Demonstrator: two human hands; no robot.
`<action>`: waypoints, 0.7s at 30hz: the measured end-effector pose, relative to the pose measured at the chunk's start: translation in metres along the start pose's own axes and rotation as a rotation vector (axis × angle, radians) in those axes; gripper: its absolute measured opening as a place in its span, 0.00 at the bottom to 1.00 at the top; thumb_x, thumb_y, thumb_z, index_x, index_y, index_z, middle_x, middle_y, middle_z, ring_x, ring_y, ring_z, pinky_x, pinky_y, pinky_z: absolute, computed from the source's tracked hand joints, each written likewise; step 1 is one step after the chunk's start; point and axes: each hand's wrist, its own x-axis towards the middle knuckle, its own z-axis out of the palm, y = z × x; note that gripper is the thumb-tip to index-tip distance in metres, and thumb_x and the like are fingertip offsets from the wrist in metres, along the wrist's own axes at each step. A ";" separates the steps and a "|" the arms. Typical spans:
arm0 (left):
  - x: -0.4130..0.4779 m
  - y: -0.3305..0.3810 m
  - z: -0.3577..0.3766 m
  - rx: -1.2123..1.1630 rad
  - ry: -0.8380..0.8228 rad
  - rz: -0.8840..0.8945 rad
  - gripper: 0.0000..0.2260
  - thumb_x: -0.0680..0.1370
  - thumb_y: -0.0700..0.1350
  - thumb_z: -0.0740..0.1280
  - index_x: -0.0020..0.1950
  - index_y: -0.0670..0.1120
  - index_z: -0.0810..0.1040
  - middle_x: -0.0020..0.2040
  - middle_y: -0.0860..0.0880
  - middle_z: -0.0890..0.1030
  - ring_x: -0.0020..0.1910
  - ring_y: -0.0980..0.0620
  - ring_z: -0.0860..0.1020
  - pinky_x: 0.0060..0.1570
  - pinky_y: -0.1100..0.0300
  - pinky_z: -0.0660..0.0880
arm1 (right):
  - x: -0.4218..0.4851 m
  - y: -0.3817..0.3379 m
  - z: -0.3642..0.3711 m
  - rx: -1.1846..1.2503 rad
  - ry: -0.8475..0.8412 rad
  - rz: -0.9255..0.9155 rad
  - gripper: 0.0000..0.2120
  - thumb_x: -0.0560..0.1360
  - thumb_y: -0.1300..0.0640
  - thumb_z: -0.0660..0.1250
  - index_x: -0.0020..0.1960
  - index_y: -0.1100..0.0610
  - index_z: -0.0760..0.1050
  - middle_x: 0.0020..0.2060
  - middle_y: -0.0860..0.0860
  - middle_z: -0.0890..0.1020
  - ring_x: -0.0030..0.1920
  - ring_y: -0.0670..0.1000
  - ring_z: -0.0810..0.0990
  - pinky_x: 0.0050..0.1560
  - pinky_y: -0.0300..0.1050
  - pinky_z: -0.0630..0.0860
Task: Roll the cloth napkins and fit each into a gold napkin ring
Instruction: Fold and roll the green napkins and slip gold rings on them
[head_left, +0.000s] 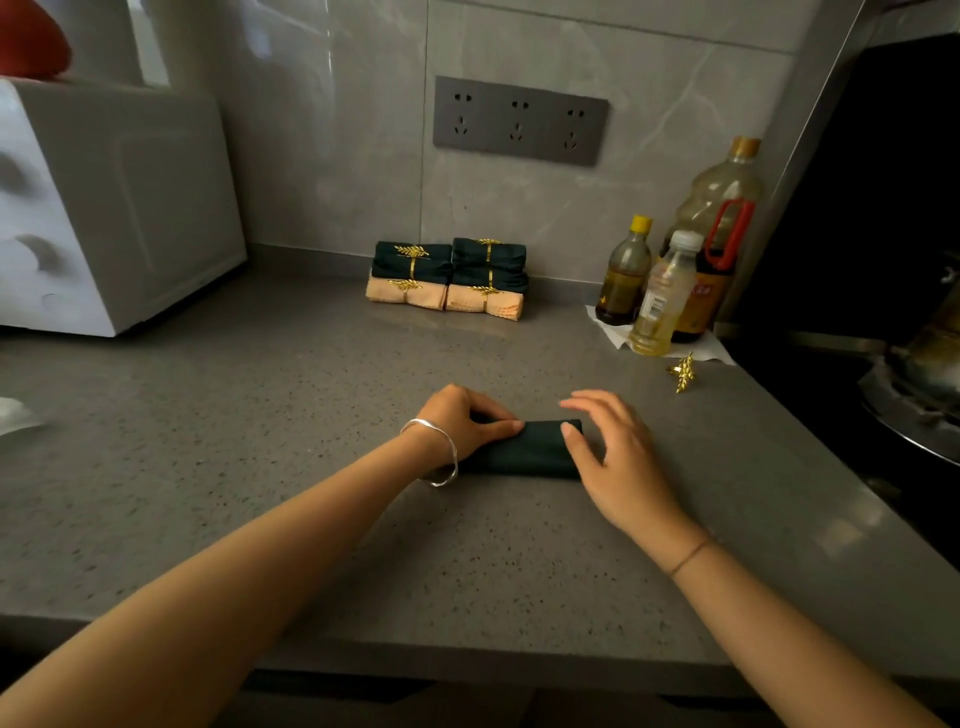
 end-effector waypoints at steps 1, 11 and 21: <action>-0.002 -0.001 0.001 -0.001 -0.002 0.001 0.09 0.75 0.48 0.69 0.52 0.48 0.83 0.52 0.52 0.82 0.48 0.59 0.77 0.51 0.69 0.70 | -0.003 -0.006 -0.001 -0.040 -0.056 -0.070 0.19 0.80 0.47 0.56 0.68 0.51 0.69 0.67 0.43 0.68 0.68 0.42 0.63 0.70 0.42 0.60; -0.016 0.010 0.000 0.356 0.073 0.124 0.13 0.79 0.49 0.62 0.61 0.50 0.79 0.59 0.52 0.80 0.58 0.54 0.76 0.58 0.63 0.70 | -0.007 -0.010 0.005 -0.253 -0.481 -0.035 0.24 0.82 0.47 0.43 0.76 0.51 0.52 0.75 0.44 0.55 0.75 0.41 0.48 0.73 0.41 0.37; -0.057 -0.005 -0.005 0.697 -0.243 0.303 0.21 0.82 0.54 0.47 0.76 0.58 0.50 0.77 0.55 0.50 0.76 0.55 0.45 0.71 0.60 0.39 | -0.007 -0.006 0.007 -0.228 -0.431 -0.070 0.24 0.82 0.46 0.46 0.76 0.50 0.54 0.75 0.44 0.57 0.75 0.41 0.51 0.73 0.40 0.39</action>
